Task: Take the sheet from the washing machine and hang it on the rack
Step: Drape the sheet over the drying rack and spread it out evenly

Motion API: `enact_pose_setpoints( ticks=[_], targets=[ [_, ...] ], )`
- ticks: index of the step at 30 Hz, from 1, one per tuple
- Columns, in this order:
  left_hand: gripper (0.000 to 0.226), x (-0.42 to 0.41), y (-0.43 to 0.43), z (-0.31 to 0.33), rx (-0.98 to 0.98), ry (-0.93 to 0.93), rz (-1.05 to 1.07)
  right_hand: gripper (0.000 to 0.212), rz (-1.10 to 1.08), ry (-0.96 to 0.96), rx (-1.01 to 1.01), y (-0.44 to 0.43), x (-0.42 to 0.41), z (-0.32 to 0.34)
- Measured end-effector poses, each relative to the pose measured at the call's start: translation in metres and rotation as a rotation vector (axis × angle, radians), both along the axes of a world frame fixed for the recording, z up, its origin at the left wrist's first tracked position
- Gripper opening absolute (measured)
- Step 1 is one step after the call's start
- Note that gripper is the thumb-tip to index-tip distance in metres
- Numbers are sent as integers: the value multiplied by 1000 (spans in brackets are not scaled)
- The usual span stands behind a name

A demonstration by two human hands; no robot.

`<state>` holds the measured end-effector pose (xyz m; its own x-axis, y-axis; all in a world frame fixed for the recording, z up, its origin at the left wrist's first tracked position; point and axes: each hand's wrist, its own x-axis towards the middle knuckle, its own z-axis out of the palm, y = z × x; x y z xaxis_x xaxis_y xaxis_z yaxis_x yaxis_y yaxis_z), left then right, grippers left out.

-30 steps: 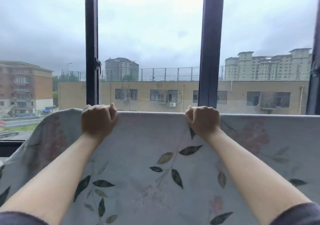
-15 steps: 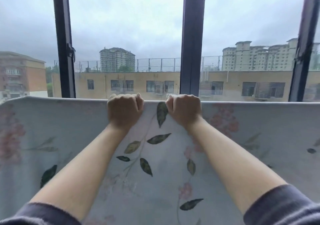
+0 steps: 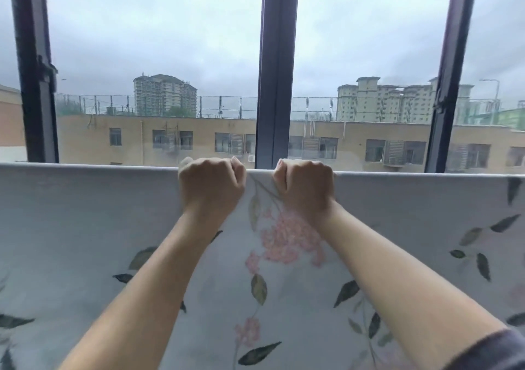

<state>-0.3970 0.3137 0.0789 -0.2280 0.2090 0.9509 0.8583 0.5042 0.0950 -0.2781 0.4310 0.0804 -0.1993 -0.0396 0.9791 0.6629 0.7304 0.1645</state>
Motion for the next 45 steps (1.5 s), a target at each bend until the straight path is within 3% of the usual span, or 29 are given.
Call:
enact_pose_setpoints(
  ticks=[10,16,23,27,30,34,39,45],
  targets=[
    [59,4,9,0,0,-96,41,41,-91,59,-99,96,118,-3],
    [61,104,86,3,-80,-86,-25,40,-68,61,-1,94,101,-1],
    [51,111,91,-5,-3,-96,30,42,-54,1,-132,162,201,-1],
    [54,137,101,-1,2,-197,97,47,-56,-9,-218,191,238,1],
    [54,183,136,12,-139,-283,115,54,-52,-11,-254,190,230,0],
    [58,242,184,10,-222,-236,26,50,-45,-33,-166,197,226,2],
    [55,237,191,-5,-82,-176,14,42,-4,-118,-113,240,286,1],
    [57,242,205,-3,-17,-168,57,56,-78,-122,-304,287,358,5]
  ],
)
